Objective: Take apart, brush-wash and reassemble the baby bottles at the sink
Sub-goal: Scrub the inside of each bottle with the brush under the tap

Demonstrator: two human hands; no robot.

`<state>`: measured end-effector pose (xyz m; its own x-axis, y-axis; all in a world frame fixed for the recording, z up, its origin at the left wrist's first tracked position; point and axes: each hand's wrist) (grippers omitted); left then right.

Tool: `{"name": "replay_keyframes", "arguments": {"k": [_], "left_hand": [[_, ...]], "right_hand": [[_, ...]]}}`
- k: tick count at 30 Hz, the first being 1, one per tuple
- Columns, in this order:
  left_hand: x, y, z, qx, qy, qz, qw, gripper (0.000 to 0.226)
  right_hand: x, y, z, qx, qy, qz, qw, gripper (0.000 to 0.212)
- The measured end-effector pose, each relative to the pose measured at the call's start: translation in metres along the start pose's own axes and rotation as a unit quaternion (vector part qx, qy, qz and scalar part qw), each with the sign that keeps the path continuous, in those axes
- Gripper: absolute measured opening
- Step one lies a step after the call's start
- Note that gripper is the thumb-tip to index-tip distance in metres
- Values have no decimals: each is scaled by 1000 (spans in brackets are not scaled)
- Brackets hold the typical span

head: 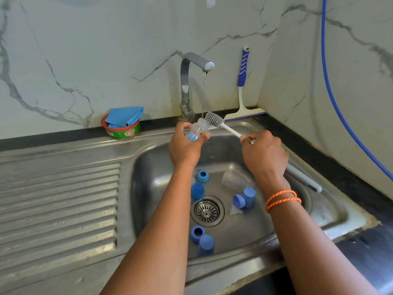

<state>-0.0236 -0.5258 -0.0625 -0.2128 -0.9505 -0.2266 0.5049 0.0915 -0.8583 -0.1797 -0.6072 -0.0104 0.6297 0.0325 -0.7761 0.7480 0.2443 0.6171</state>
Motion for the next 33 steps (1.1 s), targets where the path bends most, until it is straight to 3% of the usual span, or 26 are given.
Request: {"name": "replay_keyframes", "arguments": {"k": [6, 9, 13, 19, 23, 33], "left_hand": [[-4, -4, 9, 0, 56, -87, 995, 31], [-6, -13, 8, 3, 90, -79, 993, 49], [-20, -17, 12, 3, 27, -69, 997, 85], [-63, -27, 19, -43, -65, -240, 967, 62], [-104, -16, 23, -37, -58, -234, 970, 62], [-223, 16, 22, -38, -98, -154, 982, 57]], "right_hand": [[2, 2, -3, -4, 5, -6, 1000, 27], [4, 3, -6, -11, 16, -14, 1000, 27], [7, 4, -12, -39, 3, -35, 999, 28], [16, 20, -38, -93, -20, -15, 995, 32], [23, 40, -61, -116, 28, 2, 993, 35], [62, 121, -139, -173, 167, 58, 969, 20]]}}
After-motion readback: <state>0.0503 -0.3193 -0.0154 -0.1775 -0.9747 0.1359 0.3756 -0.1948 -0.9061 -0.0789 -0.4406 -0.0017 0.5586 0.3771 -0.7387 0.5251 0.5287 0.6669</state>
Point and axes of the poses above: each hand's wrist, its own z-axis towards the middle knuckle, its own x-axis out of the palm, y = z × x, and after that the axes turned 14 degrees about x, right-handed
